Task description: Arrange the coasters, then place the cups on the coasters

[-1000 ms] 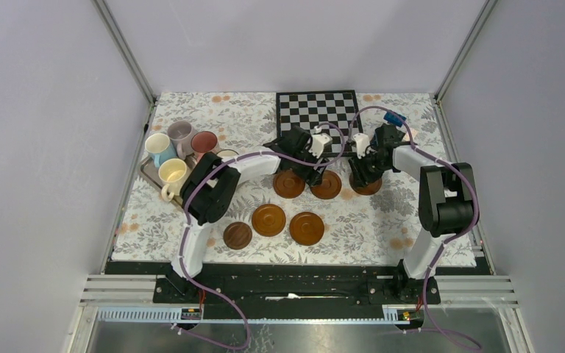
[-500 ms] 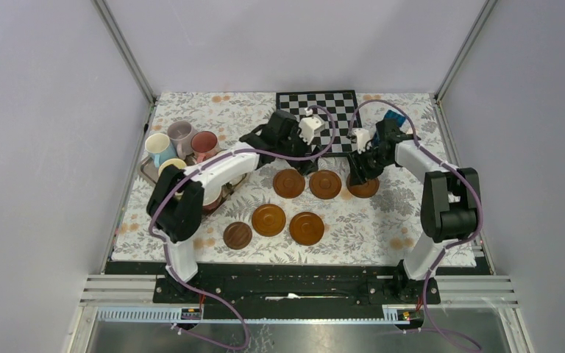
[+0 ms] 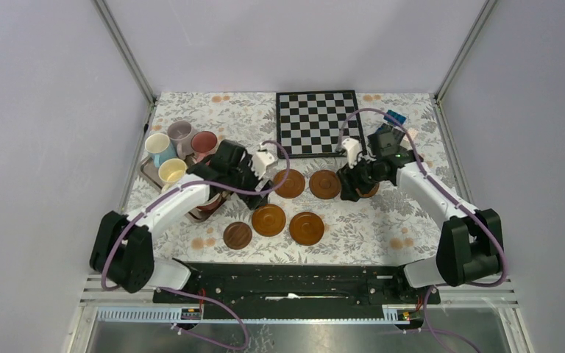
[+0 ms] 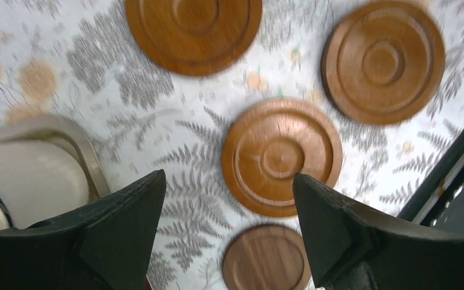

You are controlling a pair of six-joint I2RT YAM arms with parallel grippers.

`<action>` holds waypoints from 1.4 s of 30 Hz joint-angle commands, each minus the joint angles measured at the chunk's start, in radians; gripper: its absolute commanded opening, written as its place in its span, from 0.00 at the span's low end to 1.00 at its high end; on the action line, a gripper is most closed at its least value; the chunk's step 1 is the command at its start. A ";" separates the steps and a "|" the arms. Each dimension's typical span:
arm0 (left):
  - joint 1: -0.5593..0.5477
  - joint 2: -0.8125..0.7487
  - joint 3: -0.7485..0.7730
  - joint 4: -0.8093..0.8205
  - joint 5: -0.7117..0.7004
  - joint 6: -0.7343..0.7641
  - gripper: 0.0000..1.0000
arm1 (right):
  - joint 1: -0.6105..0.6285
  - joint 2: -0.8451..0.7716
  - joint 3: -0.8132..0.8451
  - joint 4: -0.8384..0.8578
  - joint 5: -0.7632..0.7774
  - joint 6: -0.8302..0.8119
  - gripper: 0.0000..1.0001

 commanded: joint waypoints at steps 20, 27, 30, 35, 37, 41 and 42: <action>0.036 -0.123 -0.220 0.241 0.045 0.111 0.84 | 0.452 0.190 -0.072 0.280 0.206 0.154 0.71; 0.036 -0.141 -0.242 0.234 0.043 0.133 0.84 | 0.530 0.272 -0.054 0.288 0.333 0.133 0.72; 0.036 -0.145 -0.245 0.223 0.036 0.138 0.85 | 0.549 0.307 -0.050 0.278 0.383 0.125 0.70; 0.036 -0.158 -0.266 0.223 0.035 0.158 0.85 | 0.550 0.296 -0.067 0.238 0.414 0.100 0.64; 0.034 -0.158 -0.272 0.226 0.045 0.167 0.84 | 0.550 0.276 -0.085 0.222 0.420 0.084 0.60; 0.022 -0.133 -0.265 0.222 0.058 0.187 0.83 | 0.548 0.225 -0.131 0.186 0.429 0.047 0.56; 0.013 -0.121 -0.262 0.217 0.050 0.193 0.82 | 0.545 0.211 -0.144 0.180 0.436 0.038 0.56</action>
